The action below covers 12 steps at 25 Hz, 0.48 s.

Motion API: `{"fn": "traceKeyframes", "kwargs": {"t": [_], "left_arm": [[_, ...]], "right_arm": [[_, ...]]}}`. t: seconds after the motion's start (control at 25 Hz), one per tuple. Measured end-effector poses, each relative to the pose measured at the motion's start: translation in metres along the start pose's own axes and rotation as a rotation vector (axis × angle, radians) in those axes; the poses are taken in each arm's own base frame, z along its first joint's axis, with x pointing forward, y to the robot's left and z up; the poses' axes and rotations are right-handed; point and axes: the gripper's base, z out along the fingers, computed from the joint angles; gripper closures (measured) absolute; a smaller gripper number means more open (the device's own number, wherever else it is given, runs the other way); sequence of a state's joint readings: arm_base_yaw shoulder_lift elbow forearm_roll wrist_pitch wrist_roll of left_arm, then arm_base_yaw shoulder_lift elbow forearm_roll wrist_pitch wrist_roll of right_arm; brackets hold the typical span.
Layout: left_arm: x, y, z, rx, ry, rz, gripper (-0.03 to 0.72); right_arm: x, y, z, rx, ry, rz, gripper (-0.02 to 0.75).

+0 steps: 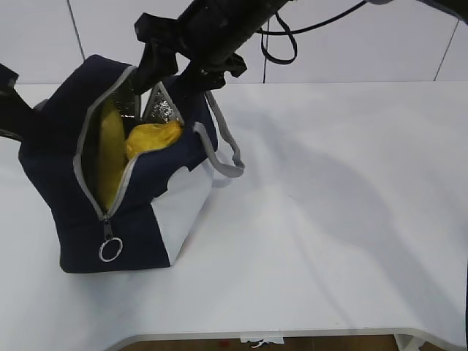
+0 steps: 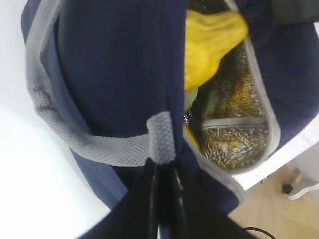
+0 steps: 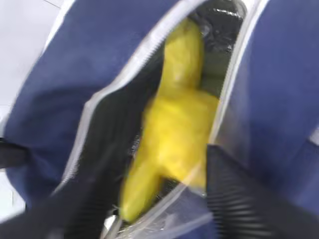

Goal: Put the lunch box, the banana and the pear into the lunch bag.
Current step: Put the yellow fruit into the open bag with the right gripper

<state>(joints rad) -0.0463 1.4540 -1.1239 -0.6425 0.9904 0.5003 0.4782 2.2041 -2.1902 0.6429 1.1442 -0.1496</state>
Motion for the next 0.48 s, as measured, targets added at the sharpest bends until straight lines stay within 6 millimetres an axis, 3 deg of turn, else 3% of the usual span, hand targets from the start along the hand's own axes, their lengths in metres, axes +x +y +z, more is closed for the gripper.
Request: {"fn": "traceKeyframes", "kwargs": {"t": [0.08, 0.24, 0.48], "left_arm": [[0.0, 0.0, 0.0, 0.002, 0.002, 0.0, 0.688], [0.0, 0.0, 0.0, 0.003, 0.002, -0.001, 0.688], [0.001, -0.001, 0.0, 0.006, 0.007, -0.001, 0.688]], "right_arm": [[-0.003, 0.007, -0.008, -0.01, 0.004, -0.026, 0.186], [-0.011, 0.016, -0.027, 0.032, -0.019, -0.092, 0.207], [-0.01, 0.0, -0.03, 0.221, 0.0, -0.056, 0.244]]}}
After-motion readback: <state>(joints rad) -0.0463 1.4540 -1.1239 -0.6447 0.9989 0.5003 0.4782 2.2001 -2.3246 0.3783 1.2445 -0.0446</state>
